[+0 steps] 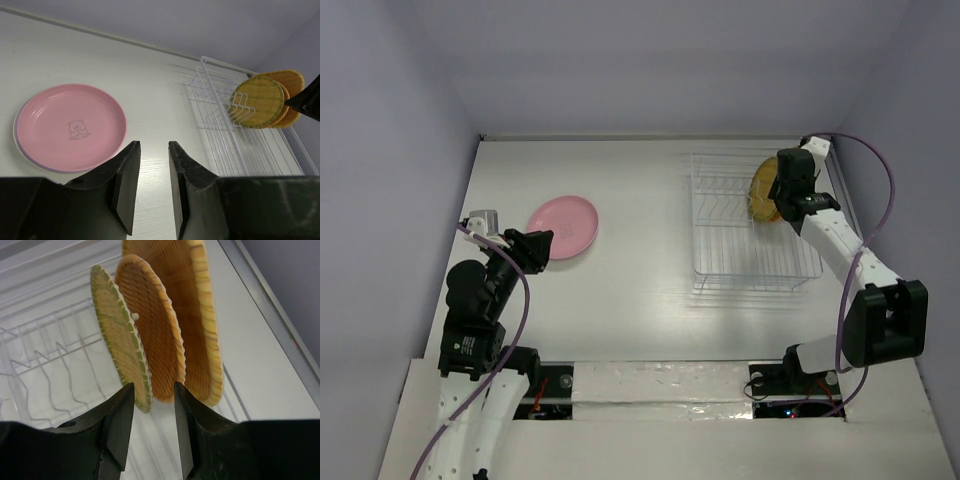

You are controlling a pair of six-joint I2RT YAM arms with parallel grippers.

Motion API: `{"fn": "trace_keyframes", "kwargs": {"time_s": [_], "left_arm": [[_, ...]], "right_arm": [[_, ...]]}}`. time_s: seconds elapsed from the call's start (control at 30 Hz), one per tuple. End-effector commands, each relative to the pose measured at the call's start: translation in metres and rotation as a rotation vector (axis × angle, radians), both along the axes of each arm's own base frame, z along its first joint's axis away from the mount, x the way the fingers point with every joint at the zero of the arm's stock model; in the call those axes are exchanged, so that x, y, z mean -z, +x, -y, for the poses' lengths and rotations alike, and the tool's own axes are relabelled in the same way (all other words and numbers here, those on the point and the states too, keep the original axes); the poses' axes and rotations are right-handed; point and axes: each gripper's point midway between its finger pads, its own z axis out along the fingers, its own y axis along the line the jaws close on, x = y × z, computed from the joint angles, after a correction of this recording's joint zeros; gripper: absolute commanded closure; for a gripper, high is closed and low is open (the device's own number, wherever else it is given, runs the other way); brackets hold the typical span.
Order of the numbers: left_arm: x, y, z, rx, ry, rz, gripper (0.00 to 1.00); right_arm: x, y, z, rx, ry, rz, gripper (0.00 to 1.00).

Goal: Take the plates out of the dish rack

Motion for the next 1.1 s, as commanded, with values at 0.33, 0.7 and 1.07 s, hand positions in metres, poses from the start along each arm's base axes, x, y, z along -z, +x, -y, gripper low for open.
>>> {"fn": "trace_keyframes", "kwargs": {"time_s": [0.33, 0.7, 1.07], "left_arm": [[-0.008, 0.003, 0.001, 0.007, 0.002, 0.039, 0.74], [-0.008, 0.003, 0.002, 0.009, 0.001, 0.039, 0.74], [-0.007, 0.005, 0.000, 0.002, 0.002, 0.038, 0.74]], "right_arm": [[0.013, 0.040, 0.002, 0.010, 0.005, 0.021, 0.79], [-0.039, 0.012, 0.007, -0.007, -0.033, 0.114, 1.00], [-0.102, -0.019, -0.077, -0.300, 0.119, 0.284, 1.00]]}}
